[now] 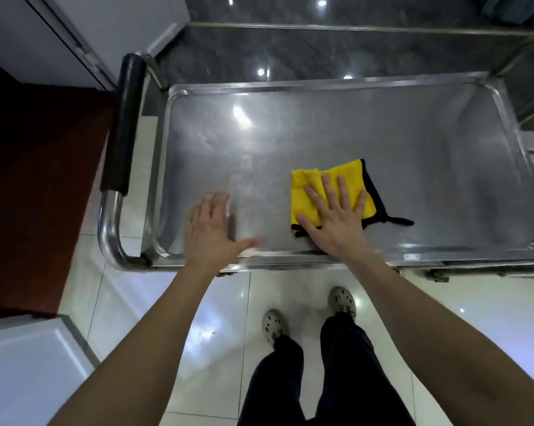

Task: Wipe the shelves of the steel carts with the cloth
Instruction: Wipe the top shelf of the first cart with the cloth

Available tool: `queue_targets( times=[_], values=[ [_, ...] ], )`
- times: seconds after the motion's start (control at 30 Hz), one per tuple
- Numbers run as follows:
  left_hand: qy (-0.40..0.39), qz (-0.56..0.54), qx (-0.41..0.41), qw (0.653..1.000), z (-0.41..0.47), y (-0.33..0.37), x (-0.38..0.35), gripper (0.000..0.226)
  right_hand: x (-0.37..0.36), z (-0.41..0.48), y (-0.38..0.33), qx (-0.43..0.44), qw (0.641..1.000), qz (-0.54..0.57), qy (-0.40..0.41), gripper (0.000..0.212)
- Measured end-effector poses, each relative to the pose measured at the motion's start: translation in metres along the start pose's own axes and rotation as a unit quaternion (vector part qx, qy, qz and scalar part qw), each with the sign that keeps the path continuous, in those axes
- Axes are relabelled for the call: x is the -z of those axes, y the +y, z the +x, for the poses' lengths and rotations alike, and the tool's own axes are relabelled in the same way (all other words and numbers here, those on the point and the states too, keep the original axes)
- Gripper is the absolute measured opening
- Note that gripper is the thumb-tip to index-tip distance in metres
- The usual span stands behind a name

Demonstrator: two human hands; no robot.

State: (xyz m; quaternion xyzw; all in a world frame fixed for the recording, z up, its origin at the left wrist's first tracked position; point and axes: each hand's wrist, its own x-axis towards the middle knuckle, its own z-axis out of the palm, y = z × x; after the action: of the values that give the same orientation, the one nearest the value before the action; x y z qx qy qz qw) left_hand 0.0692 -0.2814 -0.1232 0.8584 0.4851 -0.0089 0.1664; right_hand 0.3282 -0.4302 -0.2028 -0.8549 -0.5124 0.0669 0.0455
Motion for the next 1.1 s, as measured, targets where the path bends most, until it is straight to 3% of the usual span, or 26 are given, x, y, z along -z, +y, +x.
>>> queue_targets(
  times=[0.1,0.17,0.27,0.47,0.6,0.73,0.8,0.9,1.0,1.1],
  values=[
    [-0.053,0.017,0.019,0.998,-0.027,-0.049,-0.010,0.146,0.006,0.015,-0.013,-0.039,0.999,0.013,-0.030,0.083],
    [-0.078,0.062,0.021,0.995,-0.038,-0.072,-0.024,0.140,0.006,0.037,-0.030,-0.051,0.998,0.015,-0.036,0.085],
    [-0.043,0.078,0.003,0.996,-0.044,-0.083,-0.044,0.130,0.002,0.082,-0.070,-0.030,0.999,0.024,-0.032,0.085],
    [0.062,0.043,-0.028,0.997,-0.043,-0.089,-0.058,0.139,-0.016,0.113,-0.169,0.125,0.992,0.005,-0.026,0.082],
    [0.059,0.021,-0.030,0.998,-0.043,-0.096,-0.057,0.162,-0.022,0.049,-0.174,0.230,0.973,0.017,-0.013,0.077],
    [0.022,0.025,-0.041,0.999,-0.045,-0.098,-0.050,0.164,-0.027,-0.026,-0.148,0.292,0.956,0.028,-0.001,0.078],
    [0.006,0.023,-0.051,0.998,-0.049,-0.093,-0.044,0.153,-0.024,-0.039,-0.139,0.305,0.952,0.019,-0.009,0.085],
    [0.044,0.028,-0.086,0.995,-0.059,-0.082,-0.037,0.109,-0.016,-0.043,-0.138,0.302,0.953,0.014,-0.033,0.089],
    [0.062,-0.014,-0.098,0.993,-0.081,-0.072,-0.027,0.081,-0.010,-0.057,-0.140,0.248,0.967,0.042,-0.029,0.085],
    [0.111,-0.036,-0.113,0.987,-0.110,-0.074,-0.007,0.067,-0.006,-0.079,-0.140,0.191,0.979,0.066,-0.031,0.084]
  ],
)
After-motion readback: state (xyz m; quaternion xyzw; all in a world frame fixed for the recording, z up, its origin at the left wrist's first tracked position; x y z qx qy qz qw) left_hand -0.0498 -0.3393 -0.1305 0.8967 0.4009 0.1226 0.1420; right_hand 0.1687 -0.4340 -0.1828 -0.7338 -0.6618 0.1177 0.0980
